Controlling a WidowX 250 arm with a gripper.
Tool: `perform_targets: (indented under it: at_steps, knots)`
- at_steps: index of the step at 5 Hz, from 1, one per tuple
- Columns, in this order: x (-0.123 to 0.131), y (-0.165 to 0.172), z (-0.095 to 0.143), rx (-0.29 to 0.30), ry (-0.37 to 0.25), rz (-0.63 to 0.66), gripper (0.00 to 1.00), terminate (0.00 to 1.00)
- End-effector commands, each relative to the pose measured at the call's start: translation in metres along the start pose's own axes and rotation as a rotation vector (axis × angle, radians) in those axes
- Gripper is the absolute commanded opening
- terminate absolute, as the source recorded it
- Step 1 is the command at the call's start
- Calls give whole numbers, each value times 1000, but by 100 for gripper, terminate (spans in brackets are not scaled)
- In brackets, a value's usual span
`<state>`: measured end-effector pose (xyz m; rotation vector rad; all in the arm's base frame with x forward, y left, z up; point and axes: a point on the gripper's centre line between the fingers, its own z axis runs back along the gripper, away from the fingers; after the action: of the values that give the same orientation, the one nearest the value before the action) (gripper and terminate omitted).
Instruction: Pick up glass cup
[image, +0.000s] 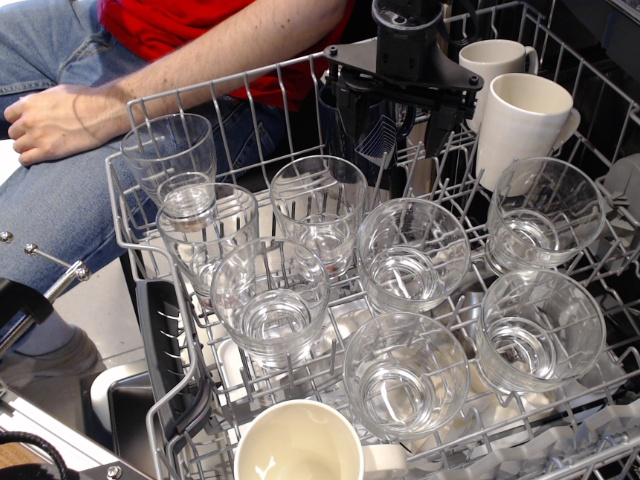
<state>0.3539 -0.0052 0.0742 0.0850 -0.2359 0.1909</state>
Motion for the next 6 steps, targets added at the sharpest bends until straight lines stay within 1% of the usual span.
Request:
perform_targets:
  at_steps: [1, 2, 3, 4, 5, 6]
  knots:
    - [0, 0, 0, 0, 0, 0, 100, 0]
    - [3, 4, -21, -1, -13, -23, 100, 0]
    - [4, 8, -35, -30, 3, -62, 100, 0]
    - [0, 7, -56, -21, 9, -87, 100, 0]
    - [-3, 5, -74, -3, 2, -91, 100, 0]
    - [1, 6, -86, -16, 11, -75, 100, 0]
